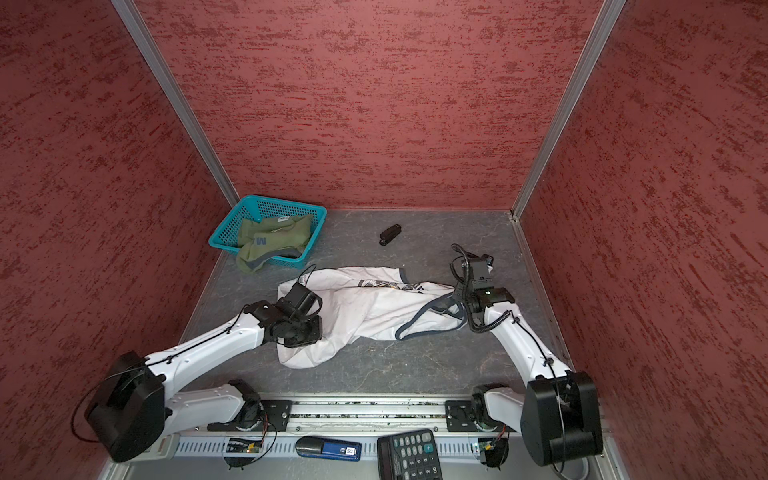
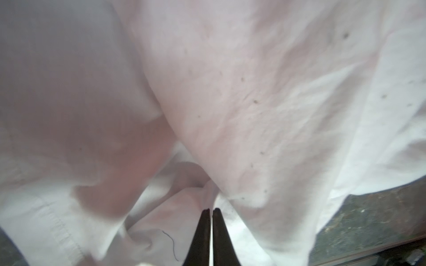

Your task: Fold and stack the tank tops

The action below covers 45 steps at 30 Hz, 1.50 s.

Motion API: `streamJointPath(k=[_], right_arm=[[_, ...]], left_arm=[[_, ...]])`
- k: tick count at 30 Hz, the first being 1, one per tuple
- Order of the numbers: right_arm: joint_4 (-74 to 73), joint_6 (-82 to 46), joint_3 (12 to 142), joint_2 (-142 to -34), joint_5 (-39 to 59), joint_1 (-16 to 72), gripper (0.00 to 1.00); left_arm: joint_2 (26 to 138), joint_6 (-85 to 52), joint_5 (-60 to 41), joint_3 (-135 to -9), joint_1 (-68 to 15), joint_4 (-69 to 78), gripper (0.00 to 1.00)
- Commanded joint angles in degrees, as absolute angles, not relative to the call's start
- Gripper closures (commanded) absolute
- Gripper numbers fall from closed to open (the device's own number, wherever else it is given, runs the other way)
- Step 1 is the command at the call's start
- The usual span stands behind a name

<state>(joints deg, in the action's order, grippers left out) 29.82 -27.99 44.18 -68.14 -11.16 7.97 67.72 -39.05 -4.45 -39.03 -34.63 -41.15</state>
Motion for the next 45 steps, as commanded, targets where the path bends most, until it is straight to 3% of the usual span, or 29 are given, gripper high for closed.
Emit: streamJointPath(k=[1,7,10,16,18,22,28,33,36,41,45], right_arm=[[29.92,-27.60,46.01,-67.15,-12.51,7.14,1.00],[33.20,-26.30,52.54,-65.82,-14.00,5.38,1.00],[34.35,-26.01,54.17,-64.54,-13.65,5.21,1.00],[32.35,-26.63,50.36,-64.54,-10.48,5.17,1.00],[32.00,-26.55,49.46,-65.32,-10.55,5.19,1.00],[31.29,-26.36,48.51,-66.33,-10.46,5.15,1.00],[30.84,-26.37,48.06,-66.14,-10.15,5.15,1.00],[30.93,-26.31,47.78,-65.96,-10.39,5.11,1.00],[30.84,-26.28,47.76,-66.07,-10.40,5.13,1.00],[30.83,-26.30,47.78,-65.83,-10.98,5.03,1.00],[31.45,-26.34,49.61,-66.13,-12.04,4.96,1.00]], left_arm=[[62.36,-38.39,-0.25,-42.13,-34.34,-43.03,1.00],[52.30,-33.33,8.82,-54.97,-31.23,-48.12,1.00],[51.16,-33.14,4.19,-56.03,-28.23,-50.17,1.00],[57.39,-34.93,-6.65,-45.71,-30.50,-47.71,0.67],[60.34,-35.43,-7.93,-44.06,-33.38,-46.14,0.60],[67.81,-35.65,-7.16,-44.32,-39.43,-44.38,0.53],[75.37,-35.53,-6.85,-44.83,-41.55,-41.69,0.52],[79.42,-35.50,-7.46,-46.05,-43.35,-40.18,0.56],[80.73,-35.51,-8.51,-46.23,-44.17,-38.67,0.66],[79.38,-35.86,-5.55,-47.70,-44.35,-39.27,0.97],[73.63,-32.65,-1.40,-54.34,-40.05,-42.43,1.00]])
